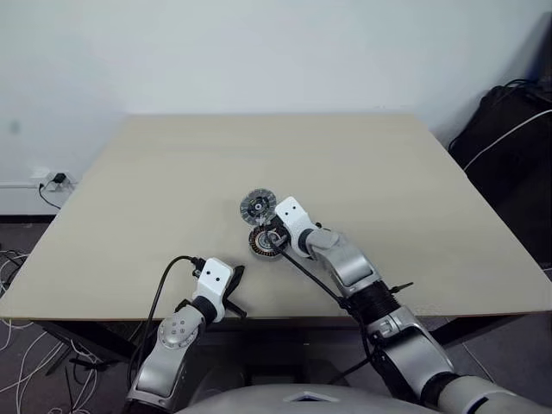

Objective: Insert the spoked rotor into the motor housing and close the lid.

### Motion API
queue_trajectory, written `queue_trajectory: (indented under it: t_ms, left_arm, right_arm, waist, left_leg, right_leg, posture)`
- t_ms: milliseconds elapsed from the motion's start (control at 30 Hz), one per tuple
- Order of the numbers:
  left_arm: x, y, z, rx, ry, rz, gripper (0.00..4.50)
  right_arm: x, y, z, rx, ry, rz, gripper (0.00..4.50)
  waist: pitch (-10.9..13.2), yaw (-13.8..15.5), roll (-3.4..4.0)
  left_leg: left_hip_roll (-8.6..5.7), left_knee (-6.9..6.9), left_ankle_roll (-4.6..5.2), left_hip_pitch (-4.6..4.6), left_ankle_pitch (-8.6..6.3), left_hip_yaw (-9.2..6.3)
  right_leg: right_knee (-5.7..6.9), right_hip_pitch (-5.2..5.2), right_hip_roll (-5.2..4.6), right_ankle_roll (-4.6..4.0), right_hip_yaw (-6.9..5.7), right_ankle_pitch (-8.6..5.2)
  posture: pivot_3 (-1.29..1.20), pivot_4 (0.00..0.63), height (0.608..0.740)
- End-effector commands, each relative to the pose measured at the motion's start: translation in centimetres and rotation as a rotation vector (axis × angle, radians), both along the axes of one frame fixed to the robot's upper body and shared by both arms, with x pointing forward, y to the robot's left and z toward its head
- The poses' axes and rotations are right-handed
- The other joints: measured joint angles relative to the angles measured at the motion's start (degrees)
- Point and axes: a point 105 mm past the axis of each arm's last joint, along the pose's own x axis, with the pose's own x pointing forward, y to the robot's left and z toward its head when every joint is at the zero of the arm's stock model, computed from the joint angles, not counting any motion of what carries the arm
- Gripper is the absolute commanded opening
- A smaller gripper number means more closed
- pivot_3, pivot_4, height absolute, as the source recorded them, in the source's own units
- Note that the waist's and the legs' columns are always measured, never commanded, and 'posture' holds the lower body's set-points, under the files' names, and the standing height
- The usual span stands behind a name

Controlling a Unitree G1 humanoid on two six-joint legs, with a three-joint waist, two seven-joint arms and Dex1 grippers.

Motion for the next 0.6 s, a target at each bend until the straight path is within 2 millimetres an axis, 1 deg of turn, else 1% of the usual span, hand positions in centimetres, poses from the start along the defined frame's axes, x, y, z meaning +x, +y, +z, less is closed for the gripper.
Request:
queue_trajectory:
  t_ms: [33,367,600]
  left_arm:
    - [0.42,-0.45,1.72,-0.023,-0.066,-0.010,0.00]
    - [0.43,-0.82,1.71,-0.031,-0.059,-0.031,0.00]
    - [0.67,-0.99,1.61,-0.028,-0.052,-0.041,0.00]
  right_arm:
    - [0.89,0.56,1.49,0.009,-0.057,0.021,0.03]
    - [0.67,0.28,1.57,0.007,-0.059,0.005,0.03]
    - [0.16,0.54,1.67,0.015,-0.052,0.019,0.03]
  waist:
    - [0.0,0.0,0.01]
    - [0.0,-0.3,0.04]
    - [0.0,-0.8,0.05]
  left_leg:
    - [0.00,0.00,0.00,0.00,0.00,0.00]
    - [-0.01,0.00,0.01,0.00,-0.01,0.00]
    - [0.00,0.00,0.01,0.00,-0.01,0.00]
  right_leg:
    - [0.00,0.00,0.00,0.00,0.00,0.00]
    - [0.04,-0.01,0.00,0.00,0.00,0.00]
    - [0.05,-0.02,0.00,0.00,0.00,0.00]
  posture:
    - [0.00,0.000,0.740]
    - [0.00,0.000,0.740]
    - [0.00,0.000,0.740]
